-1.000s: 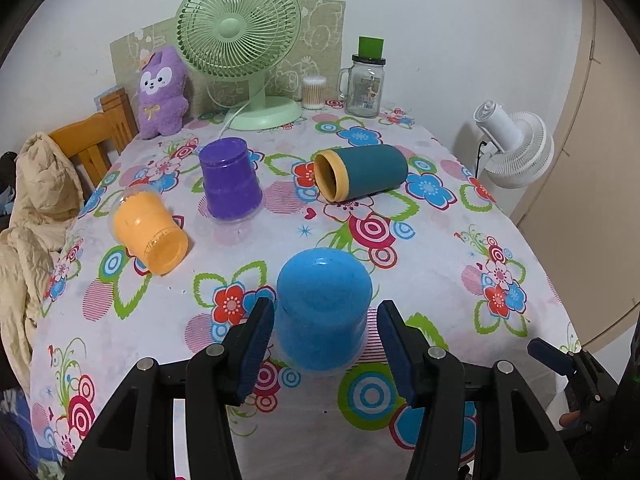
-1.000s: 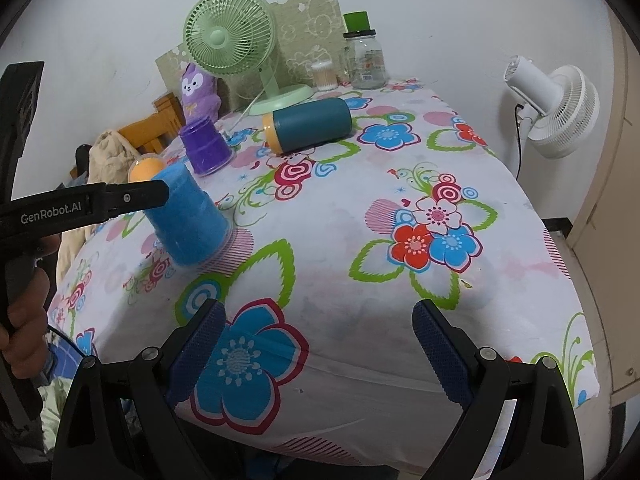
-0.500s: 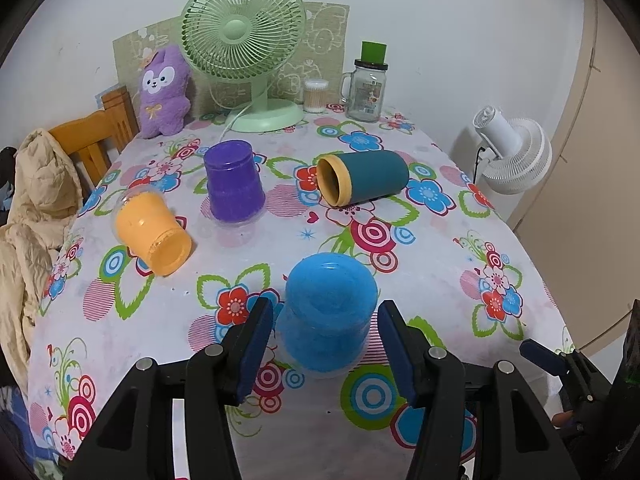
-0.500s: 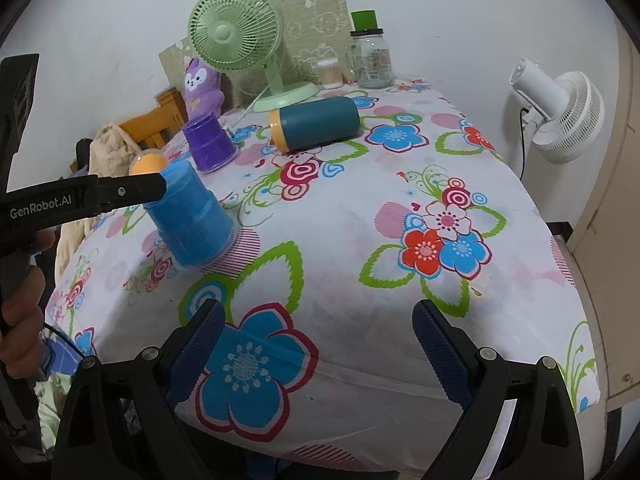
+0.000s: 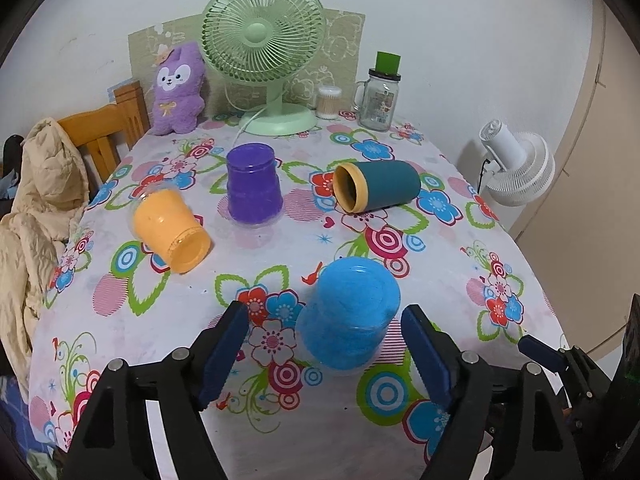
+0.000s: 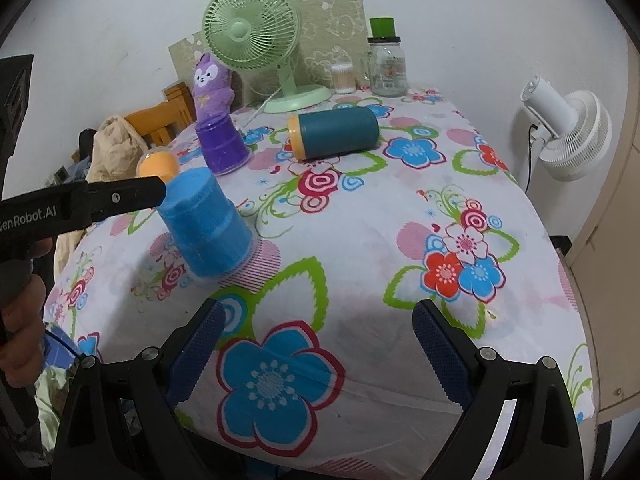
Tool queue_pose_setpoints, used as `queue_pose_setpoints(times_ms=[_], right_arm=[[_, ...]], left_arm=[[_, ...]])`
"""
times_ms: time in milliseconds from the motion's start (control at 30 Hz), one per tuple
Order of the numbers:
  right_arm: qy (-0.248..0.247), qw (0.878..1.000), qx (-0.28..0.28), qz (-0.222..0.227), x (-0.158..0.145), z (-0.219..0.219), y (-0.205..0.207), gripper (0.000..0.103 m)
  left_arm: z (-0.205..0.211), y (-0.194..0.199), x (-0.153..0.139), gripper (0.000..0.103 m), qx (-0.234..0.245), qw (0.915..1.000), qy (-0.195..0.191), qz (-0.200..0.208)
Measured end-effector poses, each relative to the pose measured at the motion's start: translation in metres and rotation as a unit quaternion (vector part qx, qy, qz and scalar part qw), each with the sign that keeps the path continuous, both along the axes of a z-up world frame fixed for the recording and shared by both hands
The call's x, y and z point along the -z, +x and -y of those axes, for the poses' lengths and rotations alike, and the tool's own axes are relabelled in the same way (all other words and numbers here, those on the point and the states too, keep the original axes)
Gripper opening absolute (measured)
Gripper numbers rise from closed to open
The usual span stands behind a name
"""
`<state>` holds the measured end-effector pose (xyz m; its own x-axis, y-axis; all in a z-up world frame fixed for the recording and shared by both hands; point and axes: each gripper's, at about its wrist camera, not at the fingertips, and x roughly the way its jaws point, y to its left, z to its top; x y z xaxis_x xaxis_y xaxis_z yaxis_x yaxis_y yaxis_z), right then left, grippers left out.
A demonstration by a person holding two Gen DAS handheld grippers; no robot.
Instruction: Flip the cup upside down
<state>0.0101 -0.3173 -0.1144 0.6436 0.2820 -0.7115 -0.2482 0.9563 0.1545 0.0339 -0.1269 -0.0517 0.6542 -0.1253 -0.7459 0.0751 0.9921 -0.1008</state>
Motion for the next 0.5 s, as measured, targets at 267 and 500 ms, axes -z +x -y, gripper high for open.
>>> queue_pose_setpoints(times_ms=[267,500], right_arm=[[-0.008,1.0,-0.001,0.005,-0.01,-0.011,0.003,0.096],[-0.002,1.0,0.006,0.015,-0.022,-0.015,0.004,0.096]], left_arm=[[-0.01,-0.004,-0.006,0.081,-0.008,0.9999,-0.007,0.007],[-0.016,-0.009,-0.01,0.081,-0.012,0.9998,-0.013,0.013]])
